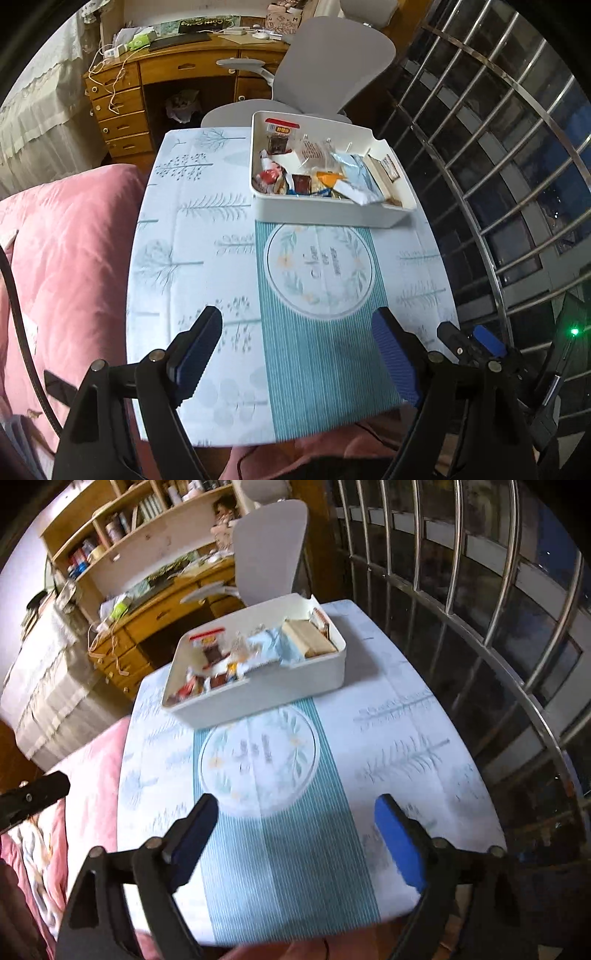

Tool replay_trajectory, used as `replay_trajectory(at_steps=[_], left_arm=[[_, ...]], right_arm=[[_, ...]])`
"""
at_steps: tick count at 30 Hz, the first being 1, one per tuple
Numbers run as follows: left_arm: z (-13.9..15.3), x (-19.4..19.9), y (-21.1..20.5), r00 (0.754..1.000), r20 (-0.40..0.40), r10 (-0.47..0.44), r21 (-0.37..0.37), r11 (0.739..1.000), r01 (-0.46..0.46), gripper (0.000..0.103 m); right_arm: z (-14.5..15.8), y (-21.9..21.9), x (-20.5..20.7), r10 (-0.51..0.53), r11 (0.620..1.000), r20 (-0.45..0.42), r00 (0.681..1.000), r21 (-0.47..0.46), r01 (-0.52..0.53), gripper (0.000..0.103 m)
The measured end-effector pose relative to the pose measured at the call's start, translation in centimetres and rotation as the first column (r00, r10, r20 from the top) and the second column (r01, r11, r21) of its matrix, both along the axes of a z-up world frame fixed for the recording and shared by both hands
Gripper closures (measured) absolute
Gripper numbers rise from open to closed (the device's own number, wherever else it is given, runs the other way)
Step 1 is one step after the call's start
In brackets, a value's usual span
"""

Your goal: Organize snacks

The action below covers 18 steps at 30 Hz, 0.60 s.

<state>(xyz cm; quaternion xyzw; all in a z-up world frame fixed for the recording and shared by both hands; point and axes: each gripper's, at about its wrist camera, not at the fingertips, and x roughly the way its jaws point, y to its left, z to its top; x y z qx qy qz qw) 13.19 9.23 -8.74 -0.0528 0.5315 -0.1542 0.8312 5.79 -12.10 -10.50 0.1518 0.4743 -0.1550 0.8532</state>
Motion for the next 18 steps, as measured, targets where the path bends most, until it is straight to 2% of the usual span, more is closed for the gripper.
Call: replay_trajectory(at_steps=[4,9,13,18], left_arm=[[0.9,-2.0,-0.5,1.000,0.025,0.012,0.023,1.000,-0.013,0.021],[1.8,-3.3,-2.9,1.000,0.002,0.024,0.027,0.999,-0.024,0.016],[3.7,-5.1,-5.2,0.997,0.072,0.037,0.035,0.999,-0.039,0.012],[5.3,-7.5,-7.6,0.987,0.142,0.077,0.041,0.996,-0.084,0.006]], right_arm=[[1.2,0.7,-1.5,0.071,0.997,-0.013,0.997,0.022,-0.071,0.009],[4.5,-0.4,-2.9,0.129,0.992,0.030,0.991,-0.002,-0.129,0.007],[7.0,-2.0,-3.7,0.170,0.985,0.024,0.985,0.024,-0.170,0.004],[8.3,-3.1,-5.2,0.226,0.970,0.033,0.974,0.083,-0.228,0.003]])
